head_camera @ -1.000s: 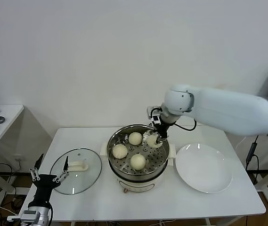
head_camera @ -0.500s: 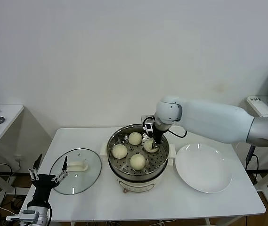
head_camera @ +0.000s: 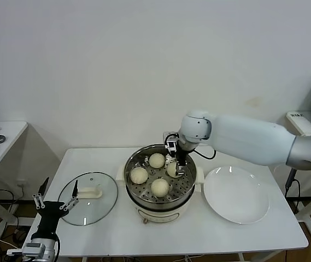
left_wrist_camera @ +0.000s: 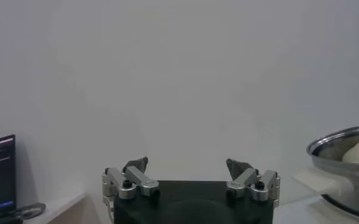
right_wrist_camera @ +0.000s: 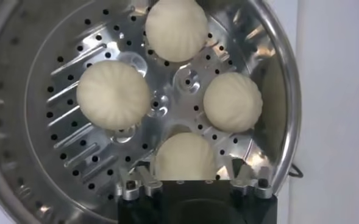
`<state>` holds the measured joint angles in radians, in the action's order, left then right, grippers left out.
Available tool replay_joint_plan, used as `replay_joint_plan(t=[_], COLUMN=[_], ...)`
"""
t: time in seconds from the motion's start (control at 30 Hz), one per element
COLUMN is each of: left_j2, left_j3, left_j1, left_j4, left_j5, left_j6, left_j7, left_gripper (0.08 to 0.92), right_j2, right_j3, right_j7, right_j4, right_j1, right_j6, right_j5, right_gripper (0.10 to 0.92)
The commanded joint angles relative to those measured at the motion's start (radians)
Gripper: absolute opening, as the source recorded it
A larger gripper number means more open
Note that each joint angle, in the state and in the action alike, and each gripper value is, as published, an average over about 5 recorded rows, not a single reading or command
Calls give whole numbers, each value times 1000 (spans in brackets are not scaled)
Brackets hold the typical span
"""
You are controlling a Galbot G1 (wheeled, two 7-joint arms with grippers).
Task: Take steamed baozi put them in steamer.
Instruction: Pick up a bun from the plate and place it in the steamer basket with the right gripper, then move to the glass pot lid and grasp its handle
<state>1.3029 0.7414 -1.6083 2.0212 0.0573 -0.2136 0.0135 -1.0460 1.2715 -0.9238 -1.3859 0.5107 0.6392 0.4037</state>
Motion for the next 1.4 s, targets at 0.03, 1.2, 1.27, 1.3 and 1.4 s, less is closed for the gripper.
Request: replay_joint_plan(t=[0.03, 1.2, 1.27, 1.3, 1.4], left_j2=[1, 5, -13, -27, -72], left_j3=[-6, -83, -91, -95, -100], left_j1=[3, -29, -29, -28, -19], left_j4=[0, -35, -52, -61, -101], left_j5=[1, -57, -98, -126, -275], left_j6=[1, -28, -12, 3, 51], left_j7=[-1, 46, 71, 88, 147], left_gripper=[823, 823, 823, 823, 823], right_j2=[132, -299, -355, -379, -433], right_j3=[-40, -2084, -2124, -2142, -2190], right_j7=[36, 727, 728, 728, 733], right_j4=[-165, -405, -412, -414, -424], right_j1=[69, -2004, -2033, -2047, -2090], right_j6=[11, -1145, -1174, -1183, -1173], right_j5=[37, -439, -412, -396, -340], right_gripper=[817, 823, 823, 823, 823])
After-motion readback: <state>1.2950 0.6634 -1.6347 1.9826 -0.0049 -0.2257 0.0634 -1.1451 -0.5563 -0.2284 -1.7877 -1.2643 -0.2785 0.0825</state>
